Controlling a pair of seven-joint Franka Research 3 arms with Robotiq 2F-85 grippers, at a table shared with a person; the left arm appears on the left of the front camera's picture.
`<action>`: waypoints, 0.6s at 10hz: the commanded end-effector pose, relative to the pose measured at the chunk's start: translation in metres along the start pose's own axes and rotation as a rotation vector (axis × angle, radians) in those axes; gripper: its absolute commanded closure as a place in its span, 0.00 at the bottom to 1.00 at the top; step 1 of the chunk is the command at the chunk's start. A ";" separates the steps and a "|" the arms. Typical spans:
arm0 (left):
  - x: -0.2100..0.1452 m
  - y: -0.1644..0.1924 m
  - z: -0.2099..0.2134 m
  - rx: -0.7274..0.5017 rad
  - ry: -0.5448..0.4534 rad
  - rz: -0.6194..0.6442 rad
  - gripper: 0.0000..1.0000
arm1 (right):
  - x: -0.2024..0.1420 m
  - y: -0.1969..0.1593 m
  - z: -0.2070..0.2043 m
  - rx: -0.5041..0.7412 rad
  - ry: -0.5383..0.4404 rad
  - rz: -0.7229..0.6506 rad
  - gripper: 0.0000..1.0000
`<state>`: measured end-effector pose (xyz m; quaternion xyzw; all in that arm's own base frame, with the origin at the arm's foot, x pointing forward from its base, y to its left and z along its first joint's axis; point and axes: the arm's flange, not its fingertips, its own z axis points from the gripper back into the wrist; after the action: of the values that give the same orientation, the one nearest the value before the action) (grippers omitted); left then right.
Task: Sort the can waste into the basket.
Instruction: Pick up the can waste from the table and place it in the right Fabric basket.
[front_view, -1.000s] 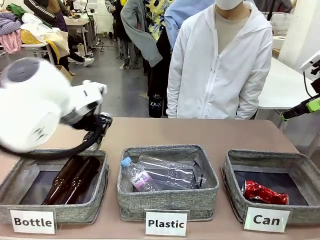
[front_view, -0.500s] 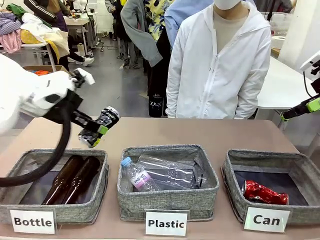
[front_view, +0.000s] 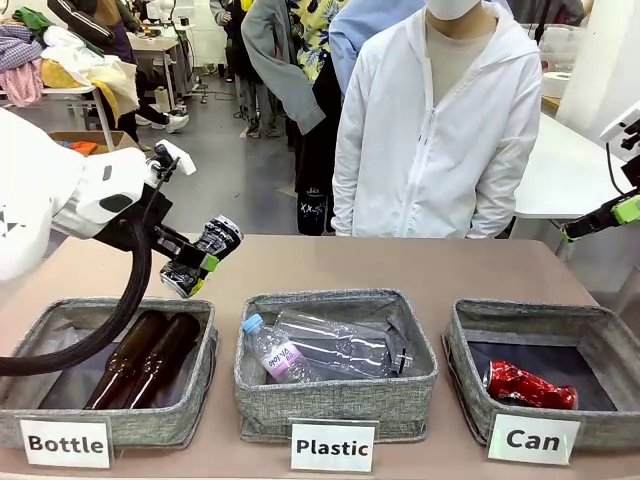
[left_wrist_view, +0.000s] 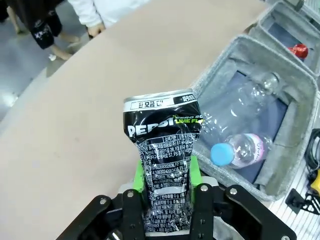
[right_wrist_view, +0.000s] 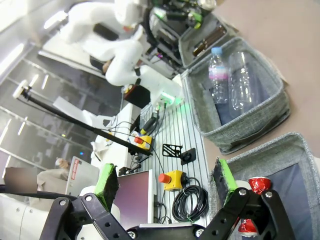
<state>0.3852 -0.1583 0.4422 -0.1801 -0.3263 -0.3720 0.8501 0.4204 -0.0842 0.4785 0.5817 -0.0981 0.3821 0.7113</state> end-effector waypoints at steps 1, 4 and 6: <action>0.006 0.003 -0.002 -0.152 -0.007 0.006 0.62 | 0.000 0.000 0.000 0.000 0.000 0.000 0.00; 0.097 -0.082 -0.008 -0.366 -0.128 -0.272 0.62 | -0.006 0.074 0.052 -0.306 0.096 -0.153 0.00; 0.166 -0.142 -0.040 -0.410 -0.105 -0.464 0.62 | -0.052 0.100 0.094 -0.486 -0.048 -0.272 0.00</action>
<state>0.3337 -0.3261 0.5480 -0.3002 -0.3233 -0.5708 0.6925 0.3599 -0.1758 0.5622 0.4270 -0.1169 0.2959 0.8464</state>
